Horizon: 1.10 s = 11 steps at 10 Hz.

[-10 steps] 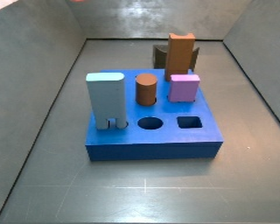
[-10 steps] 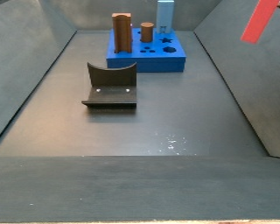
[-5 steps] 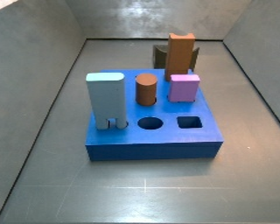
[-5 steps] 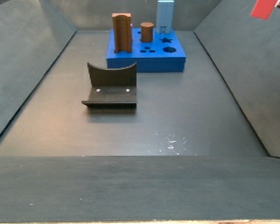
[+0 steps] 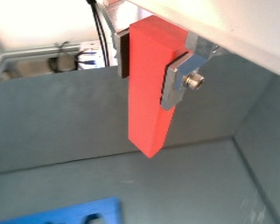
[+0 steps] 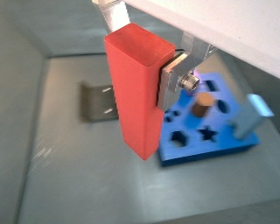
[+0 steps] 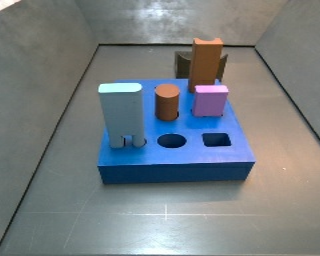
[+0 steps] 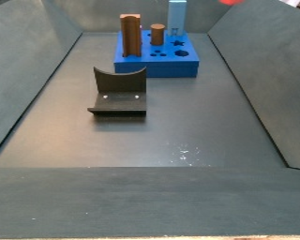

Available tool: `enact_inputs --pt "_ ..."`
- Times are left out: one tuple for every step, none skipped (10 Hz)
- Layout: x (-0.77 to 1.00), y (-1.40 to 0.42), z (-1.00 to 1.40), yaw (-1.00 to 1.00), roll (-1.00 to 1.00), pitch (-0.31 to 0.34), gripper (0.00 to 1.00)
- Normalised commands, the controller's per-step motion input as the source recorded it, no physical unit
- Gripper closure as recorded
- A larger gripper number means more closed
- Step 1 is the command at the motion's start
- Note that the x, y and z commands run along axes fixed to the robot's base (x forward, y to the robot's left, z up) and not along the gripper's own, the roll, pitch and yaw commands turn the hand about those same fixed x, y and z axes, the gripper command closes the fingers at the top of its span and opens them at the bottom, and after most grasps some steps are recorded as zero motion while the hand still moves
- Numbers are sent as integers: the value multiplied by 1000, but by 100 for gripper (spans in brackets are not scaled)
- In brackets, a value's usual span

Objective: Pick up the rectangle object. Move up. Move to above the board. Insert the rectangle object.
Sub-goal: Move to above the board, then insert the rectangle object.

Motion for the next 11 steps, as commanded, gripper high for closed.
enact_inputs --pt "550 -1000 -45 -1000 63 18 100" --pt "554 -1000 -47 -1000 63 18 100" --pt "558 -1000 -48 -1000 56 23 100" --pt "575 -1000 -46 -1000 32 36 100" --pt "594 -1000 -44 -1000 12 50 100" --pt "595 -1000 -46 -1000 5 59 100" --pt "633 -1000 -46 -860 0 75 100" --pt "623 -941 -38 -689 -2 76 100" --pt "411 -564 -26 -384 9 84 100" --pt "249 -301 3 -211 7 84 100" --pt "1000 -109 -517 0 101 0 100"
